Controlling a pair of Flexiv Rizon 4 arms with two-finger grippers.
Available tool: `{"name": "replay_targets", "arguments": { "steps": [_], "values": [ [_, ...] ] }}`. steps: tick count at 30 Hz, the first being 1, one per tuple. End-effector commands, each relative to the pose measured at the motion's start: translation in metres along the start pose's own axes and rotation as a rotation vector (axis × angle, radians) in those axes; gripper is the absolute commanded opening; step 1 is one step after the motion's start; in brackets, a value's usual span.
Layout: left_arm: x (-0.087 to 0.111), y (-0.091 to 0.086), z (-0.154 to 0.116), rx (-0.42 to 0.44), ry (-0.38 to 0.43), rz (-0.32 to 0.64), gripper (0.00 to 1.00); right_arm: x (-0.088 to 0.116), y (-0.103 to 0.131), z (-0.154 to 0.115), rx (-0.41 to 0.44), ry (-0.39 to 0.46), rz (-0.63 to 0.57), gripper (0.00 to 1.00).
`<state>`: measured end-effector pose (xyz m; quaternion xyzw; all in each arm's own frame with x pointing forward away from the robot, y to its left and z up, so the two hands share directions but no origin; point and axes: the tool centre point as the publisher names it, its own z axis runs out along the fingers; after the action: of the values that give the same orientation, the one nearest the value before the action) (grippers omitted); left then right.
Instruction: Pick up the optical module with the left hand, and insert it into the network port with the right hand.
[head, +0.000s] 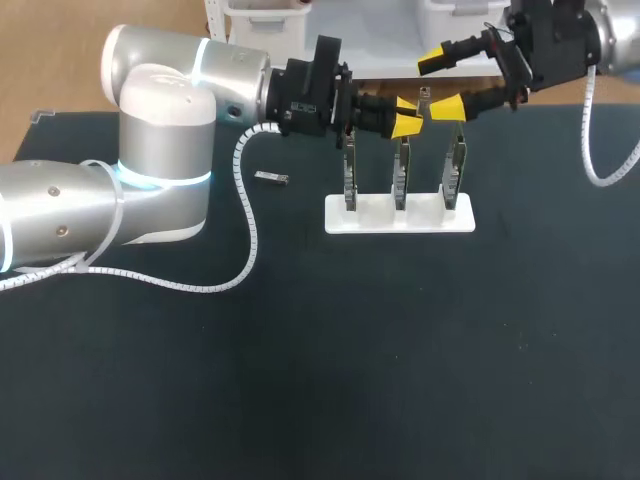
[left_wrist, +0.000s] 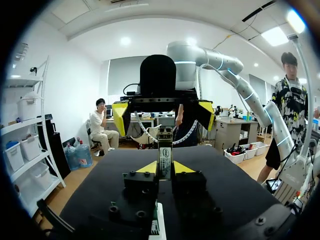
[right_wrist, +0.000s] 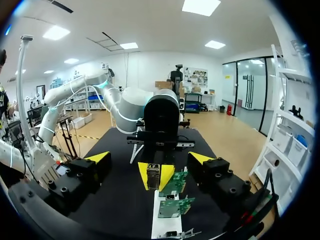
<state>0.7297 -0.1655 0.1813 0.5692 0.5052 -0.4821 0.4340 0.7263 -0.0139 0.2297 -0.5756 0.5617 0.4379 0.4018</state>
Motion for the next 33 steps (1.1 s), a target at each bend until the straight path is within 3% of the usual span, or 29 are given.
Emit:
{"name": "replay_targets", "arguments": {
  "steps": [1,33],
  "values": [
    [0.0,0.001,0.0,0.001,0.002,0.001,0.0,0.001,-0.008,0.003,-0.018,-0.001,0.008,1.0],
    [0.0,0.001,0.0,0.001,0.002,0.001,0.0,0.01,0.002,0.006,0.001,0.005,0.064,1.0]
  ]
}}
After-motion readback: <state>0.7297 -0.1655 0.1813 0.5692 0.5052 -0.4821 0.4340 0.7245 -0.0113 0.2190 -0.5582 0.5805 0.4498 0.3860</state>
